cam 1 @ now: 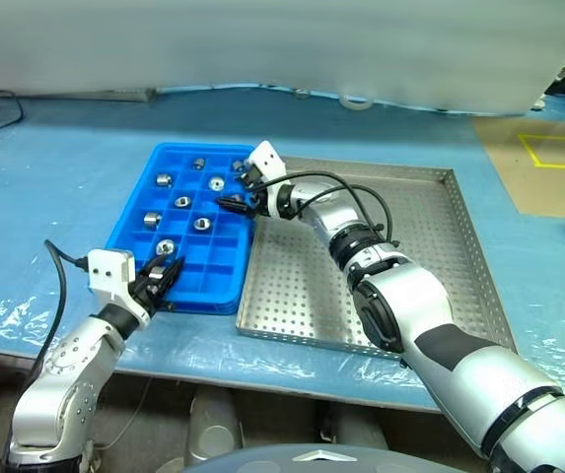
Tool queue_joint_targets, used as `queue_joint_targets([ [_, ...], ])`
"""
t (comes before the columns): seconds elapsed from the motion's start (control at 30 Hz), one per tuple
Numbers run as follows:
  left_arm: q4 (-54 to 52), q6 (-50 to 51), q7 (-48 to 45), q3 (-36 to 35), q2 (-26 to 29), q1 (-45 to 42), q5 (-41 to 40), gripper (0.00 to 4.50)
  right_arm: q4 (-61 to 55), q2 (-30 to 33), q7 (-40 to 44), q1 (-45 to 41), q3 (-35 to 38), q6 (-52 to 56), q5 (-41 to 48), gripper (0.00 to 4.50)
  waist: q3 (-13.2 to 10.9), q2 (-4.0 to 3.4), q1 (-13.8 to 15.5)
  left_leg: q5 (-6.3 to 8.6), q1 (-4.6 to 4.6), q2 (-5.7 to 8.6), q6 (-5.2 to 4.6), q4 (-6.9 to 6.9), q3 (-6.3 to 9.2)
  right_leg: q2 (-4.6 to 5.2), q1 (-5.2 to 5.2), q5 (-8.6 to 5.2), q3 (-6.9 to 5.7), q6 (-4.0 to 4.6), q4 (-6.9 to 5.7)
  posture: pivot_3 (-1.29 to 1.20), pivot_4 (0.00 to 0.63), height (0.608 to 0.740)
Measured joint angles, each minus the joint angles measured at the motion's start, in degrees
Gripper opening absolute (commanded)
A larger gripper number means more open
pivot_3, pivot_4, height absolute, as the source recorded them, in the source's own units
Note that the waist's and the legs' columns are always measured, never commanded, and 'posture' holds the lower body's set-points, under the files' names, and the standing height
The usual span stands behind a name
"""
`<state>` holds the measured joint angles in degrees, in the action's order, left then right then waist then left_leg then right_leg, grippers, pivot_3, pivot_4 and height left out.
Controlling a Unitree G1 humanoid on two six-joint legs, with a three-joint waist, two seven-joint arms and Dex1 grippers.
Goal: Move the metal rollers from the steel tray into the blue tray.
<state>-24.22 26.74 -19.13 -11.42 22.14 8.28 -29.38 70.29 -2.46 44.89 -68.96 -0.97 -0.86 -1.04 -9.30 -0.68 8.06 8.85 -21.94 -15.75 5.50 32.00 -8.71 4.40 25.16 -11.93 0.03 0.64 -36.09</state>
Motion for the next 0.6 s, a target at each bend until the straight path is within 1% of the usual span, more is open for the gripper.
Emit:
queue_joint_targets([
  [0.13, 2.5, 0.0, -0.8, 0.7, 0.1, -2.5, 0.8, 1.35, 0.0, 0.1, 0.0, 0.2, 0.0, 0.0, 0.0, 3.93, 0.0, -0.02, 0.3, 0.01, 0.01, 0.09, 0.01, -0.13, 0.09, 0.03, 0.03, -0.01, -0.02, -0.02, 0.03, 0.18, 0.15, 0.74],
  [0.27, 4.8, -0.3, -1.5, 1.0, -0.1, -4.8, 1.6, 1.35, 0.0, 0.1, -0.1, 0.5, 0.0, 0.0, 0.0, 3.93, 0.0, 0.01, 0.4, 0.01, 0.01, 0.32, 0.01, -0.84, 0.11, 0.06, 0.08, -0.02, -0.06, -0.03, 0.55, 0.17, 0.15, 0.74],
  [0.4, 7.1, -0.7, -1.4, 1.5, -0.8, -7.1, 2.6, 1.35, 0.0, 0.1, 0.0, 0.6, 0.0, 0.0, 0.0, 3.93, -0.1, 0.01, 0.4, 0.01, 0.01, 0.42, 0.01, -1.02, 0.13, 0.24, 0.1, -0.03, -0.17, -0.04, 0.6, 0.17, 0.15, 0.74],
  [0.47, 8.0, -1.0, -1.3, 1.7, -1.3, -8.0, 3.1, 1.35, 0.0, 0.1, 0.0, 0.6, 0.0, 0.0, 0.0, 3.93, -0.2, -0.06, 0.4, 0.01, 0.0, 0.45, 0.01, -1.09, 0.18, 0.25, 0.09, -0.03, -0.53, -0.05, 0.86, 0.17, 0.15, 0.74],
  [0.5, 8.4, -1.3, -1.4, 1.8, -1.5, -8.2, 3.4, 1.35, 0.0, 0.0, 0.0, 0.6, 0.0, 0.0, 0.0, 3.93, -0.3, -0.14, 0.3, 0.02, 0.0, 0.44, 0.01, -1.18, 0.26, 0.32, 0.02, -0.03, -0.76, -0.06, 1.23, 0.17, 0.15, 0.74],
  [0.57, 9.0, -1.8, -1.4, 1.9, -1.8, -8.4, 3.8, 1.35, 0.0, 0.0, 0.0, 0.7, 0.0, 0.0, 0.0, 3.93, -0.4, -0.23, 0.0, 0.02, -0.01, 0.5, 0.0, -1.43, 0.3, 0.79, -0.05, -0.04, -1.7, -0.06, 1.94, 0.17, 0.15, 0.74],
  [0.6, 9.2, -2.0, -1.5, 1.9, -2.0, -8.5, 4.1, 1.35, 0.0, 0.0, 0.0, 0.7, 0.0, 0.0, 0.0, 3.93, -0.5, -0.35, -0.2, 0.03, 0.03, 0.5, -0.01, -1.59, 0.38, 0.83, -0.23, -0.04, -2.01, -0.06, 2.54, 0.17, 0.15, 0.74],
])
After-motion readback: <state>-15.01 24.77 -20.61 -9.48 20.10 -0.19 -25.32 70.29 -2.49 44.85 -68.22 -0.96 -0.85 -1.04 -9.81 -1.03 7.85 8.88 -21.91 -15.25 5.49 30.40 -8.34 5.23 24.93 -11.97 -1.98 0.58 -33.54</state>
